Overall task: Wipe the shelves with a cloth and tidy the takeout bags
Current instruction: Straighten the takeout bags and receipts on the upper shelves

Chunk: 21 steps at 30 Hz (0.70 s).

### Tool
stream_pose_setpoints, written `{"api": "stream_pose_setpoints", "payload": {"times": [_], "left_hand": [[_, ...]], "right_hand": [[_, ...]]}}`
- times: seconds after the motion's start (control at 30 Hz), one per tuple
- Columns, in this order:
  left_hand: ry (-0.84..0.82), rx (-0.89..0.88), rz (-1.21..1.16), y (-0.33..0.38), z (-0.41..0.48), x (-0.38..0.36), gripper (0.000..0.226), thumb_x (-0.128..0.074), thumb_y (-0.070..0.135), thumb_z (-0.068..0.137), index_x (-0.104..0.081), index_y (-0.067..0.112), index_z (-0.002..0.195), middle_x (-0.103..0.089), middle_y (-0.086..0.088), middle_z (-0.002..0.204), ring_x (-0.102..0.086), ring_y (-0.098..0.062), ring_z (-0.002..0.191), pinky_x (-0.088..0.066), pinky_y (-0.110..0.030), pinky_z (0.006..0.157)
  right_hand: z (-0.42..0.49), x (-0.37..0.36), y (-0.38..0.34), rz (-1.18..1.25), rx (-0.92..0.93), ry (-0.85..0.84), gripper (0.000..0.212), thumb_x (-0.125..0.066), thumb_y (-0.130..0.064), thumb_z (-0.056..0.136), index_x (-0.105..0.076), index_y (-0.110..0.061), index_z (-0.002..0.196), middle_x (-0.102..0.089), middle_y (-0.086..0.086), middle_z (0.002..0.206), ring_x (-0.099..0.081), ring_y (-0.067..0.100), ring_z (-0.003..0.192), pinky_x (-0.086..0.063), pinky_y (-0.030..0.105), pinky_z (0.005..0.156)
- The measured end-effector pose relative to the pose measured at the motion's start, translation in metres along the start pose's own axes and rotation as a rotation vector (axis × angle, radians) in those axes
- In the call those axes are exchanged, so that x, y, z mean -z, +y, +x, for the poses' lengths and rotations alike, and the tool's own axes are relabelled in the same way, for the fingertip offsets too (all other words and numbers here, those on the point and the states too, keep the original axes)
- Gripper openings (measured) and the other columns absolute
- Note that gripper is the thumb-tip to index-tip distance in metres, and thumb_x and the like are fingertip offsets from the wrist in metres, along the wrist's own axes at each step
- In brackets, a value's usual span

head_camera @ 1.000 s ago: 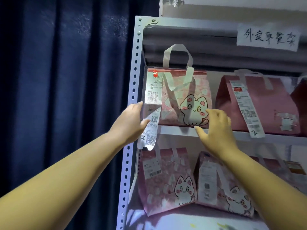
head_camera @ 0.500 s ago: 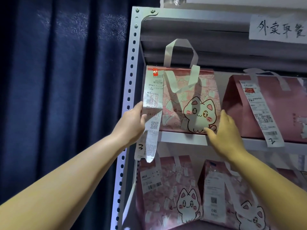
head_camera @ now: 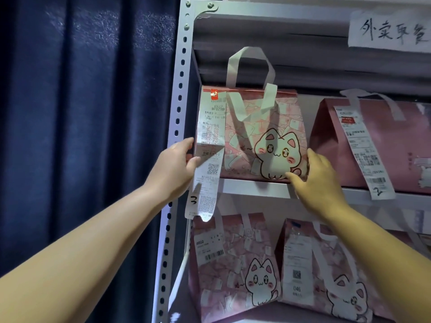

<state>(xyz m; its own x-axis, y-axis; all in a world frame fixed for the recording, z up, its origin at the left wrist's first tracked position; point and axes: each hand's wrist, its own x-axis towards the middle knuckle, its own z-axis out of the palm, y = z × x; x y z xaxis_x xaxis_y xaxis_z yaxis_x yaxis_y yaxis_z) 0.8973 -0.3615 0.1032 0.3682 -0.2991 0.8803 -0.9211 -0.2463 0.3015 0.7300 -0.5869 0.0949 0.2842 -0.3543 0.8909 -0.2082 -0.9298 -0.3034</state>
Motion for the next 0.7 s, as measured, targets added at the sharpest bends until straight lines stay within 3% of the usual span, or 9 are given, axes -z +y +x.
{"api": "stream_pose_setpoints", "payload": {"times": [0.1, 0.2, 0.33, 0.43, 0.53, 0.7], "left_hand": [[0.143, -0.015, 0.018, 0.006, 0.000, 0.008, 0.043, -0.056, 0.028, 0.090, -0.048, 0.015, 0.129, -0.052, -0.002, 0.126, -0.048, -0.004, 0.101, -0.041, -0.024, 0.087], [0.206, -0.103, -0.006, 0.024, 0.000, 0.014, 0.036, -0.059, 0.033, 0.086, -0.053, 0.017, 0.118, -0.050, 0.007, 0.111, -0.049, -0.008, 0.100, -0.048, -0.031, 0.085], [0.171, -0.235, -0.057, 0.063, -0.003, 0.006, 0.031, -0.063, 0.029, 0.084, -0.056, 0.016, 0.111, -0.051, 0.010, 0.102, -0.053, -0.007, 0.090, -0.043, -0.014, 0.071], [0.087, -0.332, -0.068, 0.093, -0.008, -0.015, 0.027, -0.064, 0.026, 0.084, -0.058, 0.012, 0.106, -0.056, 0.004, 0.096, -0.054, -0.009, 0.083, -0.042, -0.011, 0.068], [0.036, -0.421, -0.074, 0.122, -0.010, -0.044, 0.026, -0.064, 0.023, 0.083, -0.061, 0.009, 0.105, -0.061, -0.001, 0.095, -0.057, -0.011, 0.081, -0.048, -0.018, 0.069], [0.033, -0.496, -0.114, 0.167, -0.005, -0.102, 0.022, -0.068, 0.018, 0.082, -0.064, 0.006, 0.099, -0.065, -0.007, 0.088, -0.061, -0.018, 0.072, -0.054, -0.033, 0.062]], "right_hand": [[-0.003, 0.007, 0.000, 0.004, 0.032, 0.062, 0.058, -0.066, -0.023, 0.084, -0.042, -0.005, 0.133, -0.049, 0.013, 0.129, -0.046, 0.027, 0.119, -0.033, 0.028, 0.091], [-0.005, 0.020, 0.005, -0.002, 0.045, 0.126, 0.053, -0.065, -0.025, 0.084, -0.047, -0.009, 0.131, -0.051, 0.009, 0.130, -0.047, 0.025, 0.118, -0.035, 0.029, 0.091], [-0.012, 0.045, 0.020, -0.008, 0.124, 0.204, 0.033, -0.066, -0.019, 0.083, -0.058, -0.009, 0.113, -0.061, 0.006, 0.111, -0.052, 0.014, 0.097, -0.039, 0.026, 0.080], [-0.015, 0.065, 0.041, -0.042, 0.186, 0.194, 0.023, -0.067, -0.014, 0.082, -0.062, -0.007, 0.103, -0.062, 0.004, 0.098, -0.052, 0.013, 0.087, -0.040, 0.026, 0.074], [-0.013, 0.085, 0.072, -0.076, 0.207, 0.196, 0.016, -0.068, -0.011, 0.081, -0.062, -0.008, 0.096, -0.062, 0.002, 0.091, -0.055, 0.014, 0.081, -0.040, 0.021, 0.067], [0.001, 0.116, 0.132, -0.152, 0.250, 0.229, 0.015, -0.070, -0.006, 0.078, -0.065, -0.005, 0.091, -0.064, 0.007, 0.085, -0.056, 0.019, 0.073, -0.045, 0.030, 0.063]]}}
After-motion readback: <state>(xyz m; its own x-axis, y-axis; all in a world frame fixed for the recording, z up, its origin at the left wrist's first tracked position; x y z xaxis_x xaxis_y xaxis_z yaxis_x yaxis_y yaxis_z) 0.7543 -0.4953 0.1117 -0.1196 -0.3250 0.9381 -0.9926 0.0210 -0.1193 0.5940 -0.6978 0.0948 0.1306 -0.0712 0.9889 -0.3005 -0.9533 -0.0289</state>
